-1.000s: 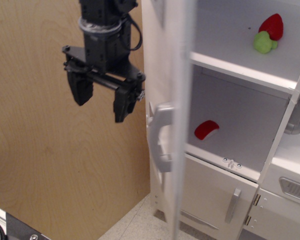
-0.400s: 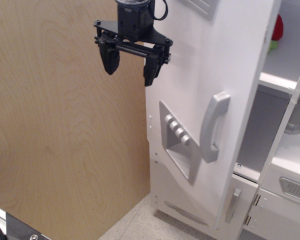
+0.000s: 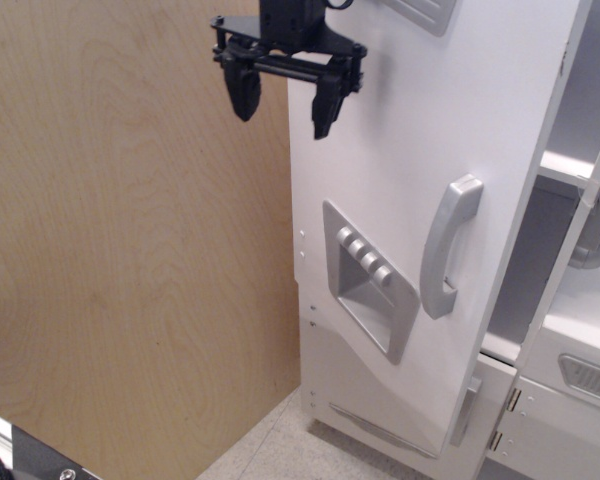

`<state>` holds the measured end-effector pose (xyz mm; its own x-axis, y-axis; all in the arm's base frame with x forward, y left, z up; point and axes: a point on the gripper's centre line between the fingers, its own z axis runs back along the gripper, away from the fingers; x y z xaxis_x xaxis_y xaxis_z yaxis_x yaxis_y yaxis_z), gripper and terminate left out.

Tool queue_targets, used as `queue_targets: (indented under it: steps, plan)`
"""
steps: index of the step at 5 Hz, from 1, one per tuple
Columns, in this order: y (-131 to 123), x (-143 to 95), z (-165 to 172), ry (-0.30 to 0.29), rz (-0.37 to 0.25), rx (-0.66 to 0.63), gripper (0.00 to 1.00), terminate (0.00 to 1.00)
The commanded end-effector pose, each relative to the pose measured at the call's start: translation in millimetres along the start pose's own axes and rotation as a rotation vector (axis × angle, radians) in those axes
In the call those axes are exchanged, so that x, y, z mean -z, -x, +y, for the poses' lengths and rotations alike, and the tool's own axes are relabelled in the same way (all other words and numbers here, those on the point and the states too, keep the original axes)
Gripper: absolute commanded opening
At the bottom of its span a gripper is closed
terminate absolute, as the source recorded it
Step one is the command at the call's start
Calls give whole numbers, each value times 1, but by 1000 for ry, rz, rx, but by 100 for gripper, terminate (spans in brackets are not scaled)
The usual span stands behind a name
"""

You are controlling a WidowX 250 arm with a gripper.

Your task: Close fridge

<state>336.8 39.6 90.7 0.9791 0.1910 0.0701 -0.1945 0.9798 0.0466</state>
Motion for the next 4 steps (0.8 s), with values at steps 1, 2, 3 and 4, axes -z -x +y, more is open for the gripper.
queue_targets:
  steps: [1, 2, 3, 4]
  plan:
    - [-26, -24, 0, 56, -136, -34, 100, 0]
    - [-32, -24, -3, 53, -133, -47, 100, 0]
    - [-39, -27, -9, 51, -124, -64, 100, 0]
    - [-47, -32, -12, 62, -105, -84, 100, 0]
